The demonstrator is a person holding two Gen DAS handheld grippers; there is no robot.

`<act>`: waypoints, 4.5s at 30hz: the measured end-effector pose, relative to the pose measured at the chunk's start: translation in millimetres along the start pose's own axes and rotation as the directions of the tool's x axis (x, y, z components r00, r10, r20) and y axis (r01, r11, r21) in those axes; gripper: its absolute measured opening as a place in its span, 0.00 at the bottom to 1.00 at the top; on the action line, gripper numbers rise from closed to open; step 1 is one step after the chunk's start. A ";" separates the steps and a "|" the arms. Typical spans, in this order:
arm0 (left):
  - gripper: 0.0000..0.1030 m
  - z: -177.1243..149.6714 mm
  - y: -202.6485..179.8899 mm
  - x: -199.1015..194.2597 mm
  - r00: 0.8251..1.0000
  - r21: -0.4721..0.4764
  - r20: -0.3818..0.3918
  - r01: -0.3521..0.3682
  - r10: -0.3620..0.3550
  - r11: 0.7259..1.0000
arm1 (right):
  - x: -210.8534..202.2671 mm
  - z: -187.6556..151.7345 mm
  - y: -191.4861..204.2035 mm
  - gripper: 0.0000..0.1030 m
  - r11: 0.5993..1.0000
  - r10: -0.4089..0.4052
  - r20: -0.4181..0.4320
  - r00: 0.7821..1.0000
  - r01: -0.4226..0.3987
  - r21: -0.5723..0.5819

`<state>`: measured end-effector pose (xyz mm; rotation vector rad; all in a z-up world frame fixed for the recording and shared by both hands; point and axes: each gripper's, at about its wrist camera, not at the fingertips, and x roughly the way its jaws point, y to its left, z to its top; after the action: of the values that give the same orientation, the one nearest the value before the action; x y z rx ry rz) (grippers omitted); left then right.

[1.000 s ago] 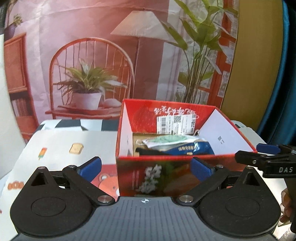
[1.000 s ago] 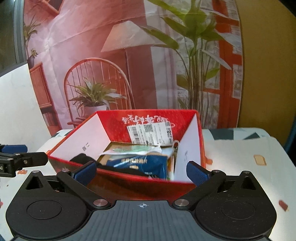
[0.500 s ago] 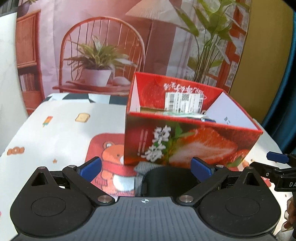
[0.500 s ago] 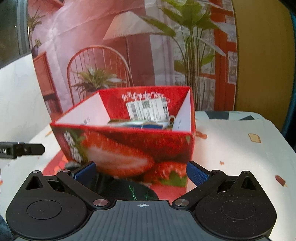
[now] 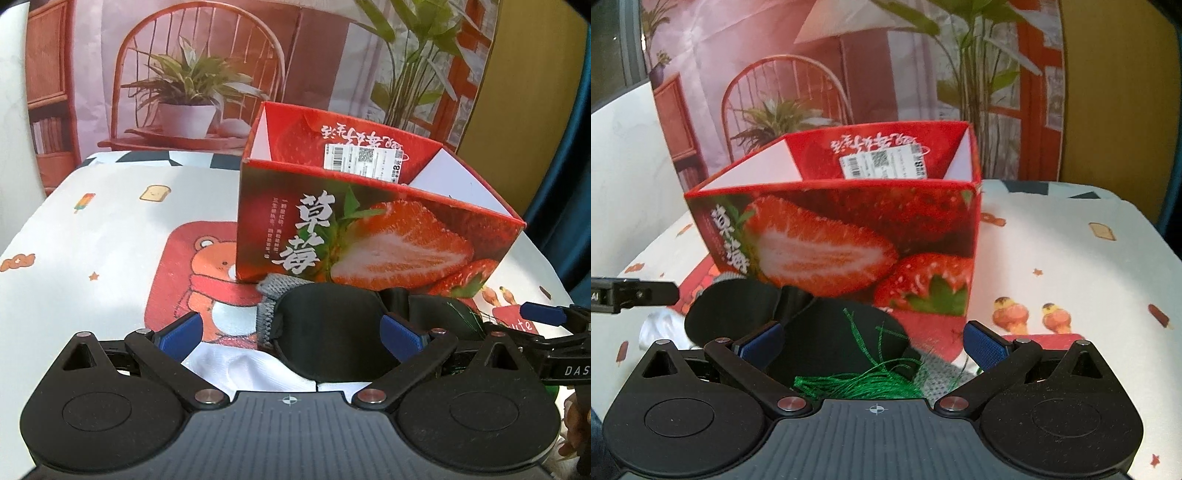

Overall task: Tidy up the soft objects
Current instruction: 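Lower the right gripper toward the black eye mask beside the box, then close the right gripper on the black eye mask, then lift the eye mask with the right gripper and drop it into the box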

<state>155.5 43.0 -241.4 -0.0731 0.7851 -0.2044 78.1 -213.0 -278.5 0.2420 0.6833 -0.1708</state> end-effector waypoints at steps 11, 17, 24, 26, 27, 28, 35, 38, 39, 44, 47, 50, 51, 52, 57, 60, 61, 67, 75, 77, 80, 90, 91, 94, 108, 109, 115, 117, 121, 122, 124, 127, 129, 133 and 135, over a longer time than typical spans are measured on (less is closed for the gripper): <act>0.83 1.0 7.8 6.1 1.000 -0.031 -0.002 -0.001 0.001 1.000 | 3.4 -1.5 -1.3 0.83 0.999 0.038 -0.010 0.999 -0.038 0.010; 0.66 4.8 3.8 14.4 0.999 -0.011 -0.017 0.028 -0.028 1.000 | 7.2 -0.3 11.4 0.71 0.994 0.108 -0.029 0.994 -0.108 -0.011; 0.66 -0.2 1.0 23.1 0.998 -0.003 -0.044 0.033 -0.033 0.999 | 19.6 -9.2 16.9 0.71 0.996 0.086 -0.093 0.992 -0.088 -0.014; 0.66 -0.9 3.2 24.8 0.998 -0.012 -0.051 0.034 -0.035 0.999 | 19.3 -8.6 11.1 0.71 0.998 0.057 -0.088 0.994 -0.057 0.004; 0.66 -1.1 4.0 26.0 0.998 -0.017 -0.054 0.036 -0.036 0.999 | 19.1 -8.5 7.3 0.71 0.999 0.044 -0.085 0.995 -0.043 0.015; 0.66 -1.5 4.6 26.7 0.998 -0.020 -0.056 0.037 -0.038 0.999 | 19.2 -8.7 4.5 0.71 0.999 0.032 -0.084 0.996 -0.030 0.022; 0.68 -0.5 9.5 41.6 0.993 -0.039 -0.094 0.069 -0.072 0.997 | 28.5 -11.1 -6.3 0.73 0.997 0.042 -0.123 0.992 -0.033 0.076; 0.68 0.8 14.3 51.4 0.989 -0.071 -0.111 0.087 -0.094 0.994 | 33.1 -9.2 -6.5 0.73 0.996 0.047 -0.136 0.990 -0.035 0.085; 0.69 1.6 16.0 54.5 0.988 -0.084 -0.114 0.092 -0.101 0.992 | 34.0 -8.0 -7.2 0.73 0.995 0.050 -0.138 0.989 -0.038 0.091; 0.72 3.8 16.9 61.7 0.985 -0.119 -0.119 0.113 -0.127 0.986 | 36.5 -5.9 -6.1 0.73 0.995 0.061 -0.143 0.988 -0.048 0.088; 0.72 3.6 11.8 57.1 0.986 -0.092 -0.113 0.111 -0.122 0.989 | 37.0 -4.5 -3.1 0.73 0.995 0.070 -0.142 0.987 -0.059 0.078; 0.60 2.9 11.2 53.9 0.989 -0.087 -0.105 0.093 -0.102 0.992 | 39.5 -0.8 1.8 0.73 0.995 0.086 -0.145 0.986 -0.078 0.064; 0.49 2.7 12.0 52.9 0.990 -0.088 -0.101 0.086 -0.094 0.992 | 40.4 0.6 3.6 0.73 0.995 0.090 -0.146 0.985 -0.082 0.058; 0.40 3.1 12.9 52.0 0.992 -0.085 -0.095 0.074 -0.082 0.994 | 41.4 2.3 5.4 0.73 0.995 0.094 -0.145 0.985 -0.087 0.052; 0.24 6.4 23.9 40.4 0.999 -0.097 -0.035 0.021 -0.025 0.995 | 46.0 9.0 11.9 0.73 0.994 0.104 -0.129 0.986 -0.101 0.033; 0.22 8.2 27.9 33.8 0.999 -0.087 0.004 -0.033 0.034 0.996 | 46.0 10.5 12.7 0.72 0.995 0.101 -0.123 0.987 -0.098 0.028; 0.22 8.9 30.5 33.2 0.999 -0.094 0.008 -0.048 0.049 0.994 | 46.0 10.9 12.5 0.72 0.995 0.100 -0.122 0.987 -0.098 0.027; 0.22 4.2 51.9 39.9 0.991 -0.154 -0.030 -0.137 0.134 0.979 | 46.2 15.5 12.0 0.72 0.995 0.102 -0.112 0.988 -0.100 0.023; 0.23 -2.7 58.6 42.2 0.983 -0.181 -0.072 -0.182 0.172 0.967 | 51.9 24.5 23.8 0.70 0.989 0.150 -0.108 0.983 -0.150 0.001; 0.23 -5.7 58.8 42.7 0.983 -0.183 -0.078 -0.177 0.165 0.967 | 54.5 26.0 28.7 0.69 0.985 0.173 -0.113 0.978 -0.174 -0.001; 0.23 -9.4 58.2 44.8 0.984 -0.183 -0.088 -0.171 0.157 0.968 | 61.1 27.6 32.9 0.68 0.980 0.199 -0.131 0.971 -0.199 0.013; 0.22 -11.6 49.7 32.3 0.989 -0.154 -0.049 -0.147 0.142 0.977 | 80.7 42.1 29.5 0.40 0.970 0.220 -0.152 0.963 -0.201 0.134; 0.22 -11.9 48.8 29.7 0.989 -0.155 -0.043 -0.144 0.139 0.977 | 79.3 42.5 28.4 0.37 0.972 0.214 -0.148 0.966 -0.195 0.134; 0.20 -9.0 46.7 23.6 0.991 -0.154 -0.018 -0.131 0.129 0.979 | 72.0 43.1 22.9 0.25 0.971 0.215 -0.132 0.968 -0.197 0.138; 0.17 28.7 10.9 -48.8 0.973 -0.067 0.228 -0.028 0.043 0.997 | -2.8 88.1 14.1 0.12 0.951 0.309 0.043 0.950 -0.310 0.016; 0.17 33.6 6.6 -52.6 0.969 -0.059 0.244 -0.026 0.039 0.998 | -8.2 93.8 14.1 0.12 0.949 0.314 0.060 0.948 -0.315 0.005; 0.17 70.8 -7.8 -63.2 0.946 -0.027 0.323 0.001 0.008 1.000 | -25.6 130.6 12.2 0.11 0.946 0.324 0.133 0.937 -0.320 -0.054; 0.17 86.2 -12.1 -58.7 0.942 -0.020 0.337 0.006 0.001 1.000 | -25.4 143.9 9.6 0.11 0.950 0.313 0.153 0.937 -0.306 -0.070; 0.17 115.0 -23.6 -42.9 0.935 0.019 0.355 -0.011 0.003 1.000 | -17.5 168.2 2.7 0.11 0.961 0.274 0.189 0.943 -0.261 -0.094; 0.17 124.9 -27.6 -35.3 0.936 0.027 0.351 -0.013 0.002 1.000 | -13.1 174.2 0.3 0.11 0.965 0.261 0.195 0.945 -0.247 -0.091; 0.17 141.0 -33.4 -20.2 0.939 0.042 0.345 -0.024 0.008 0.999 | -3.0 184.0 -4.7 0.11 0.972 0.233 0.203 0.951 -0.219 -0.090; 0.17 159.1 -34.1 5.7 0.945 0.023 0.327 -0.019 0.011 1.000 | 15.8 198.0 -11.8 0.11 0.982 0.182 0.211 0.960 -0.165 -0.093; 0.17 167.8 -35.7 27.6 0.955 0.015 0.297 -0.024 0.018 1.000 | 30.1 205.1 -16.5 0.11 0.986 0.155 0.206 0.966 -0.139 -0.091; 0.17 170.1 -36.6 71.4 0.977 0.045 0.207 -0.056 0.045 0.997 | 60.5 211.7 -23.5 0.11 0.990 0.111 0.162 0.980 -0.095 -0.100; 0.17 168.4 -35.8 87.7 0.986 0.052 0.163 -0.054 0.045 0.997 | 76.7 210.9 -24.4 0.11 0.991 0.090 0.129 0.988 -0.076 -0.110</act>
<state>329.6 -12.2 -178.4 -0.0168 0.6180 -0.1710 257.9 -300.5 -173.6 0.1560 0.5461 -0.0705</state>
